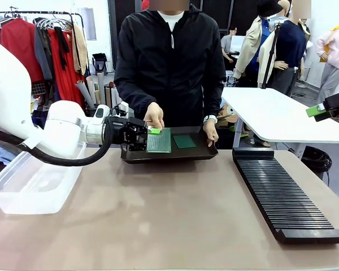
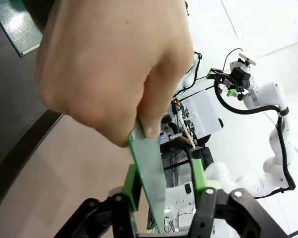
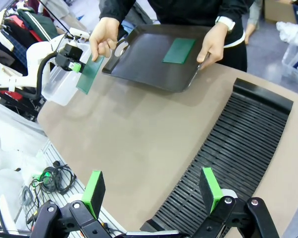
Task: Sort PCBs into racks and boxes based on the side picked up.
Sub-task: Pick up the Blank PCB handed by the Human.
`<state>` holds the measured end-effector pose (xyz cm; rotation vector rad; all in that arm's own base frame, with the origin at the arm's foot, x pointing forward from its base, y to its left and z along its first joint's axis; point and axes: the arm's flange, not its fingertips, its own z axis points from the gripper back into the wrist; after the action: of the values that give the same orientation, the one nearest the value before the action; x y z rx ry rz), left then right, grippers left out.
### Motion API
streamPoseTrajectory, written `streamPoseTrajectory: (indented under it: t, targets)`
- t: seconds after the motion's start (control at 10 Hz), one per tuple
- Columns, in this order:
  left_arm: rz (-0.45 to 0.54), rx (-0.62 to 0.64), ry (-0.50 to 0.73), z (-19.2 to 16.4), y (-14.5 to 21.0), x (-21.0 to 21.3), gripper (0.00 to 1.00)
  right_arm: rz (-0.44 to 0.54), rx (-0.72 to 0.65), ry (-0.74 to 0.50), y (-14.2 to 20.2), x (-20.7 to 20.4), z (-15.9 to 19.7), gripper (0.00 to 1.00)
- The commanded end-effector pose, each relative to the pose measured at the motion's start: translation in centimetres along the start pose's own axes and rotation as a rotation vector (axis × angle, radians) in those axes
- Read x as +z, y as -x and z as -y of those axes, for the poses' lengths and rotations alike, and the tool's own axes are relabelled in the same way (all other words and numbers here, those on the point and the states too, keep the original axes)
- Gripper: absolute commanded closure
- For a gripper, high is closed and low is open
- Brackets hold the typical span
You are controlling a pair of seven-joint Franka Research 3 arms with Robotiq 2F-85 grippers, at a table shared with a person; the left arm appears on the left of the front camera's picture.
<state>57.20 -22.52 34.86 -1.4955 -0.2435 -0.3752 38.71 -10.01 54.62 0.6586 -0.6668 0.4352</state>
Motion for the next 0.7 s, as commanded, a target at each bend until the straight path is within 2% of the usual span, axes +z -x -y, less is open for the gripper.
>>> streamPoseTrajectory:
  t: [0.0, 0.1, 0.6]
  targets:
    - [0.032, -0.019, 0.008, -0.18, 0.29, -0.4, 0.94, 0.015, 0.003, 0.003, -0.03, -0.13, 0.0, 0.0]
    - [0.037, -0.019, 0.01, -0.15, 0.28, -0.34, 1.0, 0.015, 0.003, 0.003, -0.03, -0.13, 0.0, 0.0]
    - [0.019, -0.03, 0.013, -0.08, 0.47, -0.04, 1.0, 0.015, 0.003, 0.003, -0.03, -0.13, 0.0, 0.0]
